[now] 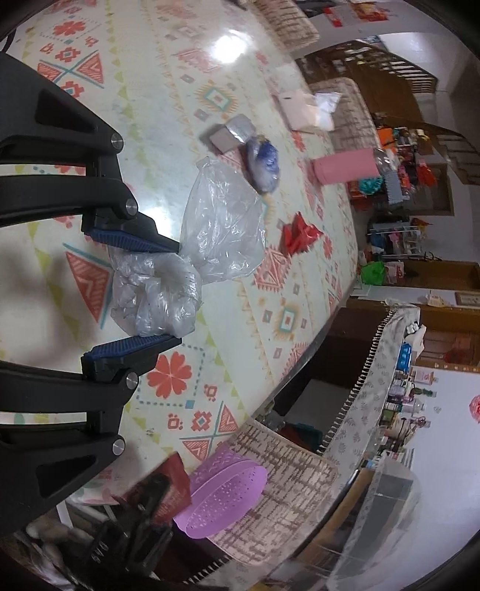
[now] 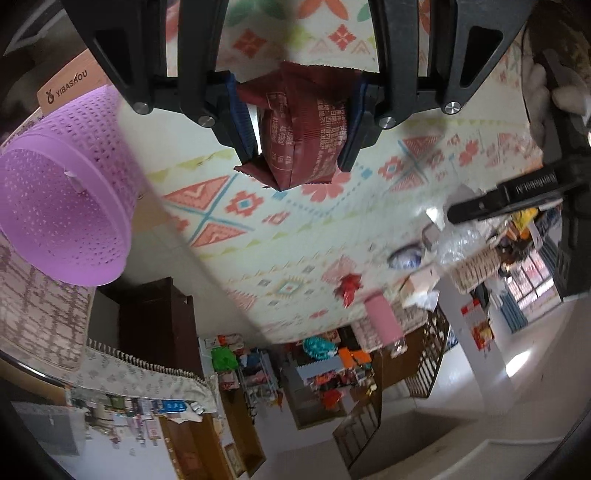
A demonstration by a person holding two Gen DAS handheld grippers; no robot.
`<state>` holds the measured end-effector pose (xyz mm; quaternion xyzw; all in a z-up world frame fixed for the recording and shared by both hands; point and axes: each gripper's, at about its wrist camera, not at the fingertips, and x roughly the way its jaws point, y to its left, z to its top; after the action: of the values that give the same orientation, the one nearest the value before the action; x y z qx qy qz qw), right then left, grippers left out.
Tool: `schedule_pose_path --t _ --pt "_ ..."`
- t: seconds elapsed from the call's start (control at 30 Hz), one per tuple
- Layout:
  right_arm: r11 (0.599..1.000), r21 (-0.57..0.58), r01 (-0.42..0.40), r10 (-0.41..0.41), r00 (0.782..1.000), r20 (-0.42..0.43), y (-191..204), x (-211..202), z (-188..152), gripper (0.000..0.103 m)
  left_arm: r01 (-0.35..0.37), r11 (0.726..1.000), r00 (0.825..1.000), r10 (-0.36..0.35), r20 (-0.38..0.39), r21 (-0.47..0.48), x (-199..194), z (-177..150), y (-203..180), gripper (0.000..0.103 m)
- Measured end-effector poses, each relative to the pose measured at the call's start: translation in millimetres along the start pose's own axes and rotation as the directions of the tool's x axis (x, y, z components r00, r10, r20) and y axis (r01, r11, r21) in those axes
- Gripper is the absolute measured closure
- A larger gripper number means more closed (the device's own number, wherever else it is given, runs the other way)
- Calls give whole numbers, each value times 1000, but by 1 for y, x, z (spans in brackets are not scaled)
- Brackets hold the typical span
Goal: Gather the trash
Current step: 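Carry both bags to the purple basket and release them inside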
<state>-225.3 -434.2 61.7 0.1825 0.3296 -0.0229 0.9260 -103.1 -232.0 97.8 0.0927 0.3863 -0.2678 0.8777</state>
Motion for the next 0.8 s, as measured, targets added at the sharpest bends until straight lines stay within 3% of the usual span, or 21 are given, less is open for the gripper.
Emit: schedule_pose_path --t 0.23,0.8 --pt "997 71 38 -40 999 35 -42 -18 12 54 -28 995 1000 27 7 99 9 14 -48 63" --pt "969 205 137 -158 983 89 -143 -59 29 54 73 955 997 -71 -17 288 42 51 -173 63"
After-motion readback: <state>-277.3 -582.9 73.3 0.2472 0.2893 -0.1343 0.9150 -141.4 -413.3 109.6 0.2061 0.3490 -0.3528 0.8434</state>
